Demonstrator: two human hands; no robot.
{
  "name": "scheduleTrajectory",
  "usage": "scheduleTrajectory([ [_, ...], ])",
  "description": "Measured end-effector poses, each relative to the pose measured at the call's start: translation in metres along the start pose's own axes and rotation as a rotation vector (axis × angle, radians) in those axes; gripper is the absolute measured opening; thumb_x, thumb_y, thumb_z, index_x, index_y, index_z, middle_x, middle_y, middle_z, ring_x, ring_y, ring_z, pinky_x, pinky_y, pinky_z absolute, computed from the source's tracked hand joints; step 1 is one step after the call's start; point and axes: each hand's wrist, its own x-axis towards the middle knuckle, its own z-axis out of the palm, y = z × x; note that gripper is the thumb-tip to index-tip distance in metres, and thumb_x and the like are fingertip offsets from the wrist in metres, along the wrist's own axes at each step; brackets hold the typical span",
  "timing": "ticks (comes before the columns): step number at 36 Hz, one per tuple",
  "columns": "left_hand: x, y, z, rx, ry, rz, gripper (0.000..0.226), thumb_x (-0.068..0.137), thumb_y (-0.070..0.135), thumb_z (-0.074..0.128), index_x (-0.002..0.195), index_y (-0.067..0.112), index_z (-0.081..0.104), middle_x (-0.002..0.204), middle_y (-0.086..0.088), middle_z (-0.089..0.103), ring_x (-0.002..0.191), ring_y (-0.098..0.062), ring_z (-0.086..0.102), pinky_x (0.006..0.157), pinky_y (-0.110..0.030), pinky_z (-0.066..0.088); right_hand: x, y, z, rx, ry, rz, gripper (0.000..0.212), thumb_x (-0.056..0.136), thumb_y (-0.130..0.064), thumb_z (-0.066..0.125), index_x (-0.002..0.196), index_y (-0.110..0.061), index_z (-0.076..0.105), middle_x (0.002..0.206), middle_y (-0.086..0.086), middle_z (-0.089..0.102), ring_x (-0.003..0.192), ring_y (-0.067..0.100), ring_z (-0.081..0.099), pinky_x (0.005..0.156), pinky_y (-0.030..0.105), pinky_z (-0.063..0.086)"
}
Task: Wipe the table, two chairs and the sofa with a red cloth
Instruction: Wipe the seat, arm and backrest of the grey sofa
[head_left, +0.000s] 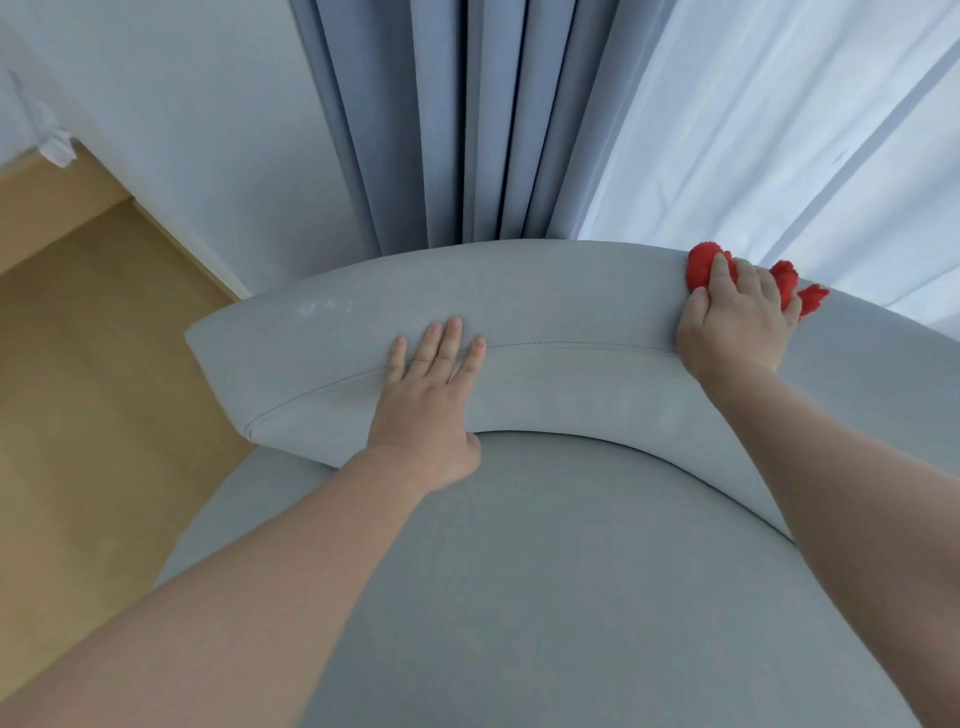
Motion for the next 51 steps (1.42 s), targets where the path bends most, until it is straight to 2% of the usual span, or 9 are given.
scheduleTrajectory([
  [11, 0.003, 0.001, 0.001, 0.046, -0.025, -0.008, 0.097, 0.081, 0.037, 0.050, 0.149, 0.024, -0.019, 0.156, -0.004, -0.027, 0.143, -0.021, -0.025, 0.114, -0.047, -0.018, 0.001, -0.036, 0.008, 0.016, -0.008, -0.036, 0.058, 0.093, -0.033, 0.027, 0.147, -0.013, 0.036, 0.148, 0.007, 0.038, 0.139, 0.027, 0.026, 0.115, 0.056, 0.011],
  [17, 0.003, 0.000, 0.003, 0.052, -0.024, -0.013, 0.099, 0.080, 0.037, 0.050, 0.149, 0.024, -0.019, 0.155, -0.004, -0.028, 0.143, -0.021, -0.026, 0.114, -0.047, -0.019, -0.009, -0.081, 0.013, 0.024, -0.034, -0.169, 0.056, 0.094, -0.032, 0.031, 0.147, -0.014, 0.035, 0.149, 0.006, 0.038, 0.139, 0.025, 0.026, 0.115, 0.054, 0.008],
  [25, 0.002, -0.007, 0.000, 0.001, -0.008, 0.046, 0.096, 0.082, 0.033, 0.052, 0.150, 0.026, -0.016, 0.156, -0.001, -0.027, 0.143, -0.018, -0.025, 0.116, -0.046, -0.015, -0.030, -0.133, 0.025, 0.064, -0.014, -0.338, 0.061, 0.091, -0.034, 0.024, 0.147, -0.013, 0.037, 0.149, 0.007, 0.038, 0.140, 0.026, 0.025, 0.115, 0.055, 0.009],
  [30, -0.017, -0.031, -0.002, -0.037, 0.081, 0.058, 0.085, 0.086, 0.026, 0.048, 0.153, 0.021, -0.005, 0.160, -0.002, -0.011, 0.146, -0.018, -0.012, 0.117, -0.038, -0.012, -0.029, -0.131, 0.025, 0.063, 0.012, -0.341, 0.061, 0.090, -0.035, 0.025, 0.145, -0.013, 0.039, 0.146, 0.007, 0.041, 0.138, 0.027, 0.029, 0.114, 0.056, 0.012],
  [34, -0.051, -0.075, 0.002, -0.038, 0.186, -0.009, 0.086, 0.068, 0.015, 0.064, 0.147, 0.009, 0.031, 0.155, -0.014, 0.026, 0.143, -0.030, 0.022, 0.116, -0.042, 0.005, -0.030, -0.132, 0.023, 0.066, 0.002, -0.339, 0.059, 0.091, -0.034, 0.026, 0.145, -0.013, 0.038, 0.145, 0.007, 0.041, 0.137, 0.027, 0.028, 0.114, 0.056, 0.011],
  [38, -0.085, -0.119, 0.005, 0.016, 0.170, -0.118, 0.086, 0.061, 0.011, 0.068, 0.142, 0.001, 0.039, 0.151, -0.019, 0.033, 0.139, -0.035, 0.030, 0.115, -0.041, 0.007, -0.031, -0.133, 0.023, 0.059, -0.004, -0.321, 0.060, 0.091, -0.035, 0.024, 0.145, -0.014, 0.037, 0.145, 0.008, 0.042, 0.137, 0.028, 0.029, 0.115, 0.056, 0.012],
  [41, -0.104, -0.138, 0.007, -0.016, 0.103, -0.196, 0.088, 0.069, 0.010, 0.063, 0.148, 0.001, 0.026, 0.156, -0.016, 0.020, 0.144, -0.030, 0.022, 0.117, -0.035, 0.002, -0.031, -0.134, 0.022, 0.049, -0.006, -0.311, 0.060, 0.090, -0.035, 0.023, 0.145, -0.014, 0.038, 0.144, 0.008, 0.042, 0.136, 0.028, 0.029, 0.114, 0.056, 0.013],
  [44, -0.107, -0.142, 0.011, -0.099, 0.023, -0.200, 0.088, 0.086, 0.013, 0.049, 0.147, 0.014, -0.014, 0.154, -0.002, -0.022, 0.147, -0.020, -0.007, 0.117, -0.028, -0.008, -0.032, -0.135, 0.021, 0.048, -0.006, -0.290, 0.060, 0.090, -0.035, 0.022, 0.144, -0.015, 0.038, 0.144, 0.007, 0.043, 0.136, 0.028, 0.029, 0.115, 0.055, 0.012],
  [51, -0.102, -0.139, 0.010, -0.217, 0.013, -0.221, 0.085, 0.087, 0.014, 0.045, 0.151, 0.014, -0.012, 0.144, 0.005, -0.034, 0.146, -0.020, -0.016, 0.118, -0.028, -0.008, -0.038, -0.150, 0.021, 0.073, 0.008, -0.221, 0.060, 0.089, -0.033, 0.023, 0.143, -0.013, 0.041, 0.145, 0.009, 0.043, 0.137, 0.029, 0.029, 0.114, 0.057, 0.013],
])
